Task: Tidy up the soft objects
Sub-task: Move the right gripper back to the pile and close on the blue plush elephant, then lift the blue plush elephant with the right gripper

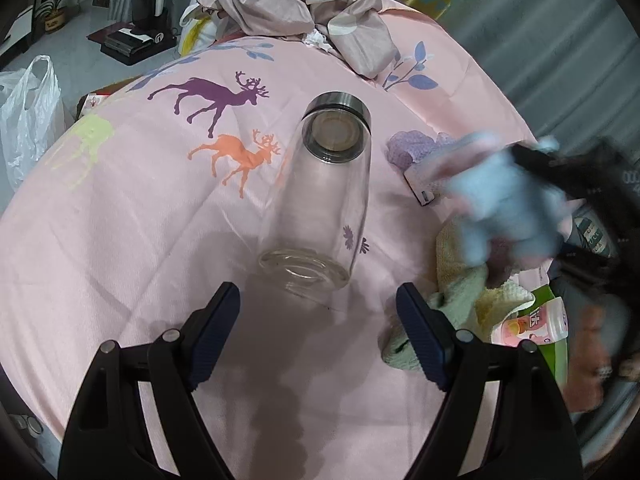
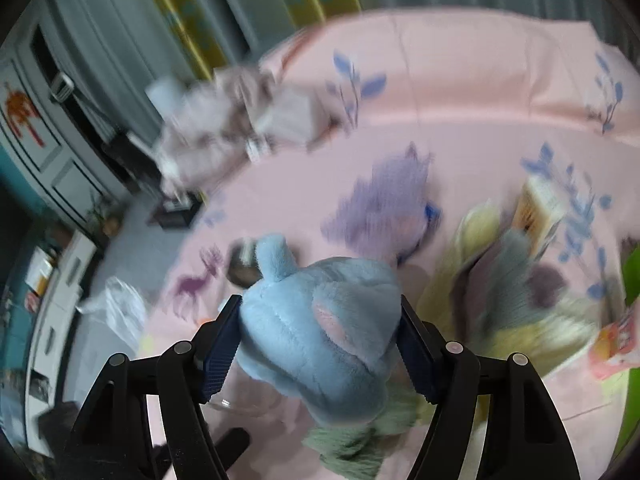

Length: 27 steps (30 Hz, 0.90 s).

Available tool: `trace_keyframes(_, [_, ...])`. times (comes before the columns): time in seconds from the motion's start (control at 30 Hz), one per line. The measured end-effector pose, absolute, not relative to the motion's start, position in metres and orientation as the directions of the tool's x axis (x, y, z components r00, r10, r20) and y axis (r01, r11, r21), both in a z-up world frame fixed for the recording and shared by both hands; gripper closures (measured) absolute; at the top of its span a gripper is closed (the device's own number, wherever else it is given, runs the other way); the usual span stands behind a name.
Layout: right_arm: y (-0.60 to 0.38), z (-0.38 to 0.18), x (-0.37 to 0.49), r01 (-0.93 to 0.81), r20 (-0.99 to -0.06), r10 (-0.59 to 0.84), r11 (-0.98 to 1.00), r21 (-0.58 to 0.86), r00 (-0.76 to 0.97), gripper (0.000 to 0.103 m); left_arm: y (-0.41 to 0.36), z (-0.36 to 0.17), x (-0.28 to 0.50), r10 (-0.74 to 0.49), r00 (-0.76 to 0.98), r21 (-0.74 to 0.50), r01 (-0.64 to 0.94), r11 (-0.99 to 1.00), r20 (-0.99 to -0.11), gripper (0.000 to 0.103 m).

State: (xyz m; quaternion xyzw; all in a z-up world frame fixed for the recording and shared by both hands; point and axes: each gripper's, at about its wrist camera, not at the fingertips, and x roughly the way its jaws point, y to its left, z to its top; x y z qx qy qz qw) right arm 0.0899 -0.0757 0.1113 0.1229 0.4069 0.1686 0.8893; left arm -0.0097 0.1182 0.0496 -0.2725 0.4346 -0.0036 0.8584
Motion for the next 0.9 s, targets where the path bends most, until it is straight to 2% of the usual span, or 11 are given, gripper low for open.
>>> trace_keyframes(0.07, [-0.092,0.134,0.076,-0.201,-0.632,0.406,0.906,0.373,0.660,0.029,0.115,0.051,-0.011,-0.238,0.625,-0.465,-0.227,0.856,-0.743,0.023])
trace_keyframes(0.23, [-0.118,0.150,0.037,-0.183,-0.640,0.336,0.938,0.295,0.691,0.029,0.107,0.054,-0.013,-0.221,0.638,-0.442,-0.209,0.872,-0.738,0.023])
trace_keyframes(0.4, [-0.129,0.111,0.006,-0.198,-0.706,0.249,0.968,0.154,0.663,0.028,0.092,0.056,-0.017,-0.219,0.647,-0.424,-0.178,0.888,-0.731,0.023])
trace_keyframes(0.57, [-0.141,0.075,-0.002,-0.200,-0.779,0.213,0.973,0.115,0.590,0.023,0.073,0.056,-0.020,-0.226,0.645,-0.398,-0.132,0.908,-0.730,0.023])
trace_keyframes(0.7, [-0.155,0.083,-0.009,-0.202,-0.762,0.254,0.966,0.163,0.596,0.015,0.060,0.057,-0.023,-0.301,0.640,-0.439,-0.063,0.896,-0.707,0.023])
trace_keyframes(0.9, [-0.187,0.093,-0.017,-0.160,-0.724,0.359,0.930,0.331,0.589,0.014,0.036,0.059,-0.028,-0.484,0.585,-0.533,0.102,0.840,-0.650,0.023])
